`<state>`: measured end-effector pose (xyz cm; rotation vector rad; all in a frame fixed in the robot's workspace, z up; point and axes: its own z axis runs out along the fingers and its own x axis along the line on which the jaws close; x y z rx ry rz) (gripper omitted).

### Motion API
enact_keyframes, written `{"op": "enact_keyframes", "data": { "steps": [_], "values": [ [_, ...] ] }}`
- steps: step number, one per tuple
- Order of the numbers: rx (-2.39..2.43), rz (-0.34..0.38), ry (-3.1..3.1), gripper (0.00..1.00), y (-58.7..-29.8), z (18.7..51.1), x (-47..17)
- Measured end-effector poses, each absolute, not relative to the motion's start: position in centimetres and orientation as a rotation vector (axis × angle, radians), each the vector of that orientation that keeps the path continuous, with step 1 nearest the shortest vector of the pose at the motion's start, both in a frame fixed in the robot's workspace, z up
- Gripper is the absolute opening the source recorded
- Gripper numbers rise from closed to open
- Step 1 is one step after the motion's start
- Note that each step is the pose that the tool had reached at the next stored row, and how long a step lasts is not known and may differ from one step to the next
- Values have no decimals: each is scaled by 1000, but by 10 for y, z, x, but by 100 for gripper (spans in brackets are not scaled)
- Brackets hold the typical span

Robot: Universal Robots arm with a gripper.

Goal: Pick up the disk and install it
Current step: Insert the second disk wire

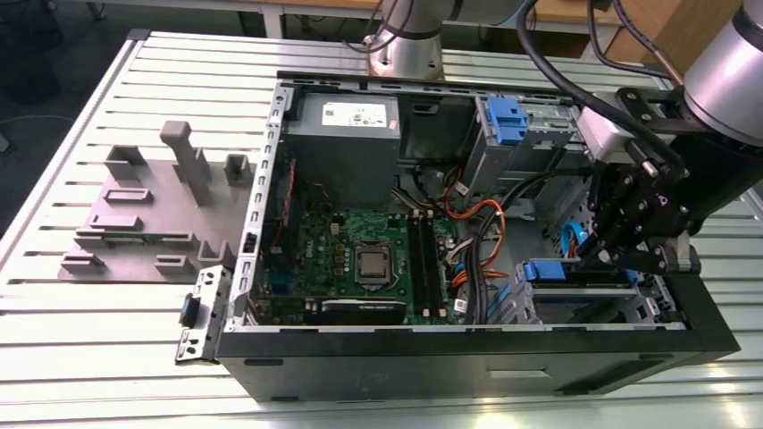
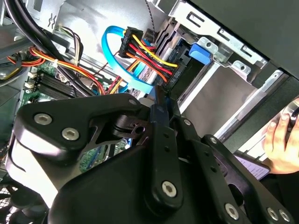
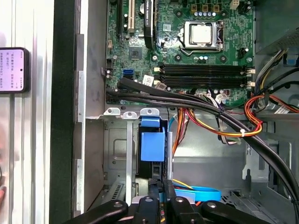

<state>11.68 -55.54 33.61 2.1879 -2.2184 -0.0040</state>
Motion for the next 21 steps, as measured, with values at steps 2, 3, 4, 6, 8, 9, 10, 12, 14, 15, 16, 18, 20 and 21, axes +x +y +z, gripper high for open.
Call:
{"op": "enact_keyframes", "data": {
  "steps": [2,3,4,6,8,9,10,12,14,15,16,18,20,21],
  "values": [
    [2188,-4,-2218,16,-556,336,117],
    [2188,-4,-2218,16,-556,336,117],
    [2188,-4,-2218,16,-557,336,117],
    [2188,-4,-2218,16,-558,335,117],
    [2188,-5,-2219,16,-559,334,117],
    [2188,-5,-2219,16,-560,334,117],
    [2188,-5,-2219,16,-560,333,117],
    [2188,-5,-2219,16,-560,332,117],
    [2188,-5,-2218,16,-560,332,117],
    [2188,-5,-2219,16,-560,332,117],
    [2188,-5,-2219,16,-560,332,117],
    [2188,-5,-2219,17,-560,332,117],
    [2188,-5,-2219,24,-560,333,117],
    [2188,-5,-2219,24,-560,334,117]
  ]
}}
